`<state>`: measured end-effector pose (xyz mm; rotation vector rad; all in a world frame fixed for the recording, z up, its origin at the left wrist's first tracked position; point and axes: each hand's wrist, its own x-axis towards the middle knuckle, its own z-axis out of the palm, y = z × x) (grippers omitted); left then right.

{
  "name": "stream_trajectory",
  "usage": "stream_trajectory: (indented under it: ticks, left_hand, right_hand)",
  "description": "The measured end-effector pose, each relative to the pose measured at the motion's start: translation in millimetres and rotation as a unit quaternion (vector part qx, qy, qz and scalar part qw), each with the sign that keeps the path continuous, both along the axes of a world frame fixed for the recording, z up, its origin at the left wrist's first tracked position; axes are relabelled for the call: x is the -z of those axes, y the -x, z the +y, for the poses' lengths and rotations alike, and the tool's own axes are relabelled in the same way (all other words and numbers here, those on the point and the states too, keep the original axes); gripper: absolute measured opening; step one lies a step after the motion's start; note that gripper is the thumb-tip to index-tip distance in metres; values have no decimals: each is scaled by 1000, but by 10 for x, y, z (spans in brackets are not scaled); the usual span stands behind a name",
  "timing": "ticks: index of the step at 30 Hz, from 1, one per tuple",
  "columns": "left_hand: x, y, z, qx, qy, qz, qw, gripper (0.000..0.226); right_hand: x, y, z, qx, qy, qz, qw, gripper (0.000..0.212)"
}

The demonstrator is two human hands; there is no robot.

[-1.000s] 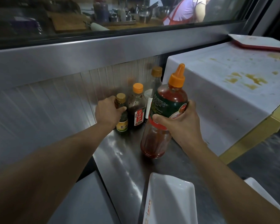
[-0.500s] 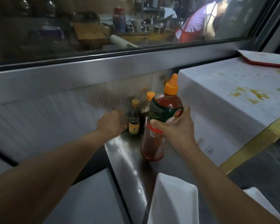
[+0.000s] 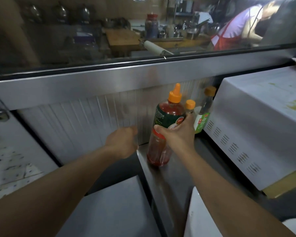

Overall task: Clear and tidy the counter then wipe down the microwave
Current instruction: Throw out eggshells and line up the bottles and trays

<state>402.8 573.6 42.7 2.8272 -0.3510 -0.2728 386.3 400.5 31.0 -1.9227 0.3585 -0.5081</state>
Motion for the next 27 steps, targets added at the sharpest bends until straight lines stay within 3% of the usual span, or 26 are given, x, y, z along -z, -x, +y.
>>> stream_trajectory:
  ticks: [7, 17, 23, 27]
  left_hand:
    - [151, 41, 126, 6, 20, 4, 1000, 48]
    - [154, 91, 205, 14, 16, 7, 1000, 46]
    - [240, 88, 222, 22, 1, 14, 1000, 51]
    - [335, 49, 208, 20, -12, 20, 1000, 51]
  right_hand:
    - [170, -122, 193, 17, 49, -8, 999, 82]
    - [364, 38, 209, -21, 23, 34, 999, 108]
    - [981, 128, 239, -35, 69, 211, 974, 93]
    - [1112, 37, 290, -23, 95, 206, 974, 80]
